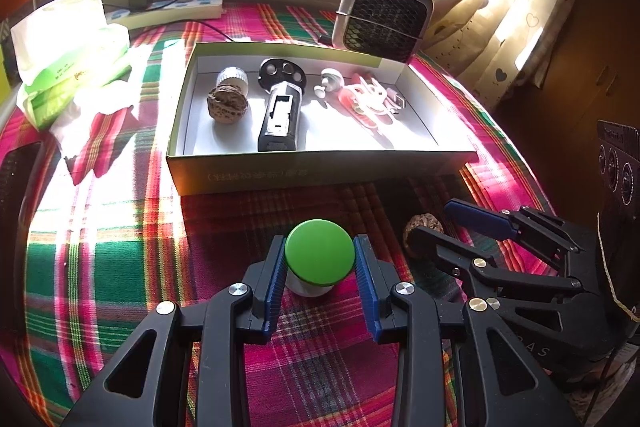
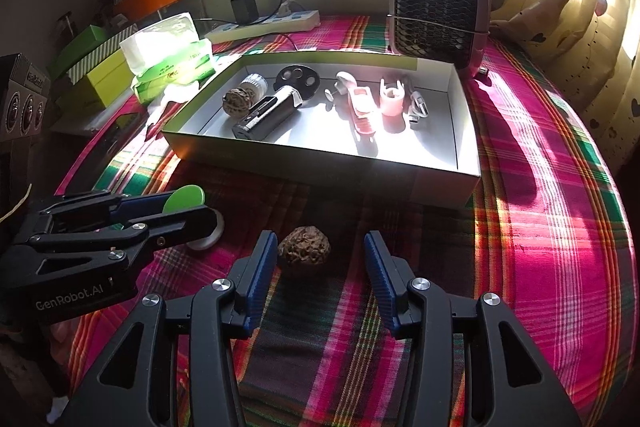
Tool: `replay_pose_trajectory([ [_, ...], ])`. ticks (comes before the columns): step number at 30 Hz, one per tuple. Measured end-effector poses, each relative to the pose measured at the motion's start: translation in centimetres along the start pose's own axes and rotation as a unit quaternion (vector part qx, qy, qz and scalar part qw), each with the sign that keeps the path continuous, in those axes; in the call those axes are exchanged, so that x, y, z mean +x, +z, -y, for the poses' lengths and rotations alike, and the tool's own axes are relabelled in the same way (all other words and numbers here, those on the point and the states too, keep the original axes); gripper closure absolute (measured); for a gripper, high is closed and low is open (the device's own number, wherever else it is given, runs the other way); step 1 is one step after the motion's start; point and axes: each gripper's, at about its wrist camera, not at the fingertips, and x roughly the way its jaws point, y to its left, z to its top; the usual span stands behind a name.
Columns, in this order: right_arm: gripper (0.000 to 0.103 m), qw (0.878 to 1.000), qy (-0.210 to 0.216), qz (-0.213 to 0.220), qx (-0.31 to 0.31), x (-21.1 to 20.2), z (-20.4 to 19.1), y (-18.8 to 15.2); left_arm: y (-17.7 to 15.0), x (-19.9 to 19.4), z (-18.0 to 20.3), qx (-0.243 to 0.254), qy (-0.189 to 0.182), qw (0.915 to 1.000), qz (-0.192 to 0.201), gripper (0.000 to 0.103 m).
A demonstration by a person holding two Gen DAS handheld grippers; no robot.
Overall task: Organize objects
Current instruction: 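Grasp the walnut with the right tool while the left tool holds the green mushroom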
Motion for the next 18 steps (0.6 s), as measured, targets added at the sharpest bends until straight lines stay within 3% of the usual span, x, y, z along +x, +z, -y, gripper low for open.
replay_pose_trajectory([
  [18, 0.057, 0.999, -0.025, -0.010, -0.017, 0.98, -0.68, -0.36, -0.05, 0.44, -0.14, 0.001, -0.001, 1.0000, -0.005, 0.072],
])
